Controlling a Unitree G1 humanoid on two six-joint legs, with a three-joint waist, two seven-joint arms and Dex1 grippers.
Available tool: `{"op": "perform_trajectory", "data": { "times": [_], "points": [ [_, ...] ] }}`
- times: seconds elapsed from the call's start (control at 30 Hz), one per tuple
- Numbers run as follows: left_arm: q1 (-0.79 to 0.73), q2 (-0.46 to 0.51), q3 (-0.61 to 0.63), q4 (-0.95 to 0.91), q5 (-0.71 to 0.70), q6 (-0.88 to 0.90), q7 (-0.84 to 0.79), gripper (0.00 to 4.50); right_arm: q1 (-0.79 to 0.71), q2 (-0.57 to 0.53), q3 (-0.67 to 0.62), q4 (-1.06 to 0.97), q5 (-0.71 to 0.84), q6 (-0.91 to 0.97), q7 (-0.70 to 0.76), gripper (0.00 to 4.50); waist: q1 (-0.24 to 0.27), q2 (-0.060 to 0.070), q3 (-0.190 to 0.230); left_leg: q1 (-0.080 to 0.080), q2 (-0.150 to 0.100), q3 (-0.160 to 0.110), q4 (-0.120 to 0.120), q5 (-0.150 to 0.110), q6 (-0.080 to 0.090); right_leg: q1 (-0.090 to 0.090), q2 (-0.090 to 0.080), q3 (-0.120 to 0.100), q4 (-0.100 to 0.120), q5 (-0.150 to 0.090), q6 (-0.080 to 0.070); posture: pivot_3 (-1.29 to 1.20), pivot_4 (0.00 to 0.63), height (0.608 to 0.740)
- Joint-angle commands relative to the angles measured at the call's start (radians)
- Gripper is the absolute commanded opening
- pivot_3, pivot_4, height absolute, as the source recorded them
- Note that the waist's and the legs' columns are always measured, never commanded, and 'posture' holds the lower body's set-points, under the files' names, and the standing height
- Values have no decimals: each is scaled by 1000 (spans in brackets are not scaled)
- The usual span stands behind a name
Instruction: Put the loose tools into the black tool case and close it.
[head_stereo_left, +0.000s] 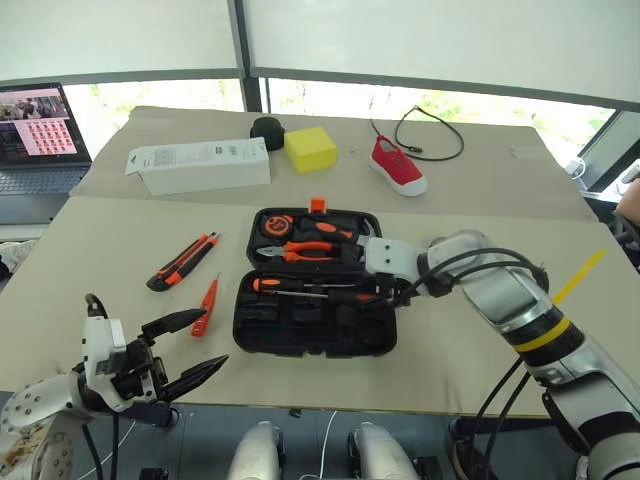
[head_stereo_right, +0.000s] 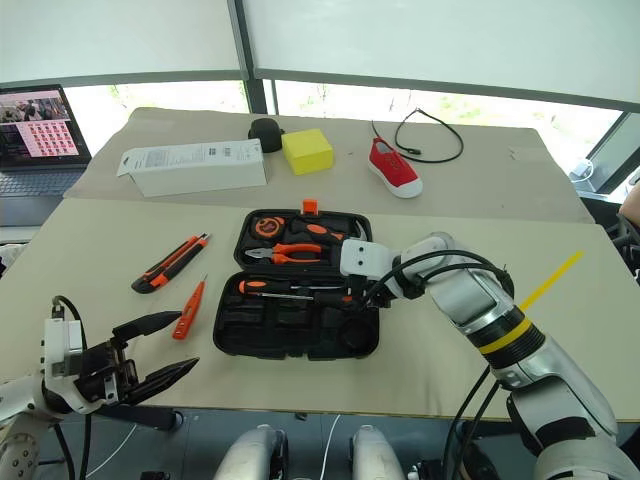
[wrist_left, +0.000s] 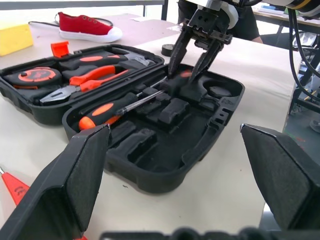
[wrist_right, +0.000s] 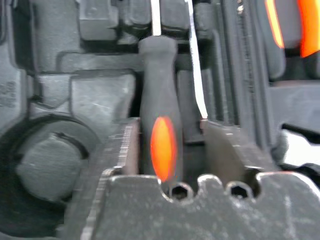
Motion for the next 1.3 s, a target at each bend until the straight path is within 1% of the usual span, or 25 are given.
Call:
{"op": "perform_trajectory", "data": {
  "times": [0.03, 0.1, 0.2, 0.3, 0.37, 0.4, 0.43, 0.57, 0.6, 0.77, 1.0, 1.07, 1.13, 1.2, 1.27, 1.3],
  "points": [
    [5, 13, 19, -20, -10, -12, -5, 4500, 16, -29, -106, -100, 130, -27, 103, 3604, 0, 0, 0, 0, 0, -1, 0, 0, 0, 0, 0, 0, 0, 0, 0, 0, 150, 740],
    [3, 15, 25, -16, -13, -12, -4, 4500, 17, -34, -137, -104, 169, -50, 136, 3604, -1, 0, 0, 0, 0, -2, 0, 0, 0, 0, 0, 0, 0, 0, 0, 0, 150, 740],
    [-17, 9, 26, -13, -18, -6, 15, 4500, 27, 12, -170, -44, 191, -135, 121, 3604, -3, 0, 0, 1, 0, -3, 0, 0, 0, 1, 0, 0, 0, 0, 0, 0, 150, 740],
    [-25, 2, 17, -20, -15, -4, 29, 4500, 51, 90, -179, 17, 207, -169, 82, 2898, -4, 0, 0, 2, 1, -2, 0, 0, 0, 2, 1, 0, 0, 0, 0, 0, 150, 740],
    [-26, -1, 13, -20, -12, -5, 34, 4500, 59, 136, -167, 65, 177, -214, 52, 2199, -4, 0, 0, 3, 1, -2, 0, 0, 0, 3, 1, 0, 0, 0, 0, 0, 150, 740],
    [-27, -3, 8, -16, -7, -8, 37, 4500, 62, 163, -158, 100, 157, -243, 32, 1781, -4, 0, 0, 3, 0, -2, 0, 0, 0, 3, 1, 0, 0, 0, 0, 0, 150, 740],
    [-29, -5, 3, -11, -2, -10, 38, 4500, 63, 186, -146, 136, 137, -269, 15, 1486, -4, 0, 0, 2, 0, -2, 0, 0, 0, 3, 1, 0, 0, 0, 0, 0, 150, 740],
    [-35, -9, -8, -4, 7, -15, 44, 4500, 71, 218, -121, 215, 97, -318, 4, 140, -3, 0, 0, 2, 0, -1, 0, 0, 0, 2, 1, 0, 0, 0, 0, 0, 150, 740],
    [-36, -10, -15, 0, 12, -18, 43, 4500, 71, 224, -114, 238, 87, -327, 3, 32, -1, 0, 0, 2, 0, -1, 0, 0, 0, 2, 1, 0, 0, 0, 0, 0, 150, 740],
    [-33, -12, -29, 7, 25, -30, 39, 4500, 73, 246, -103, 293, 60, -357, -9, 32, -3, 0, 0, 4, 0, 1, 0, 0, 0, 4, 1, 0, 0, 0, 0, 0, 150, 740],
    [-30, -6, -27, 22, 37, -30, 38, 4500, 74, 245, -67, 319, 17, -323, -4, 32, -3, 0, 0, 7, 1, 1, 0, 0, 0, 6, 1, 0, 1, 0, 0, 0, 150, 740],
    [-34, -5, -26, 31, 46, -26, 46, 4500, 70, 235, -47, 314, -11, -352, 2, 32, -4, 0, 0, 8, 1, 1, 0, 0, 0, 7, 1, 0, 1, 0, -1, 0, 150, 740],
    [-35, -11, -18, 38, 47, -21, 64, 4500, 68, 259, -90, 284, 34, -319, -21, 32, -4, 0, 0, 9, 1, 1, 0, 0, 0, 7, 1, 0, 1, 0, -1, 0, 150, 740],
    [-26, -13, 9, 46, 35, -14, 83, 4500, 74, 291, -182, 250, 121, -347, -44, 32, -4, 0, 0, 9, 1, 1, 0, 0, 0, 7, 1, 0, 1, 0, -1, 0, 150, 740],
    [-2, -16, 58, 63, 16, -13, 99, 4500, 103, 268, -250, 192, 192, -377, -8, 32, -4, 0, 0, 7, 2, 1, 0, 0, 0, 5, 1, 0, 1, 0, -1, 0, 150, 740],
    [7, -23, 96, 79, 23, -25, 131, 4500, 132, 243, -280, 159, 221, -386, 15, 588, -3, 0, 0, 5, 1, 1, 0, 0, 0, 4, 1, 0, 1, 0, -1, 0, 150, 740]
  ]
}}
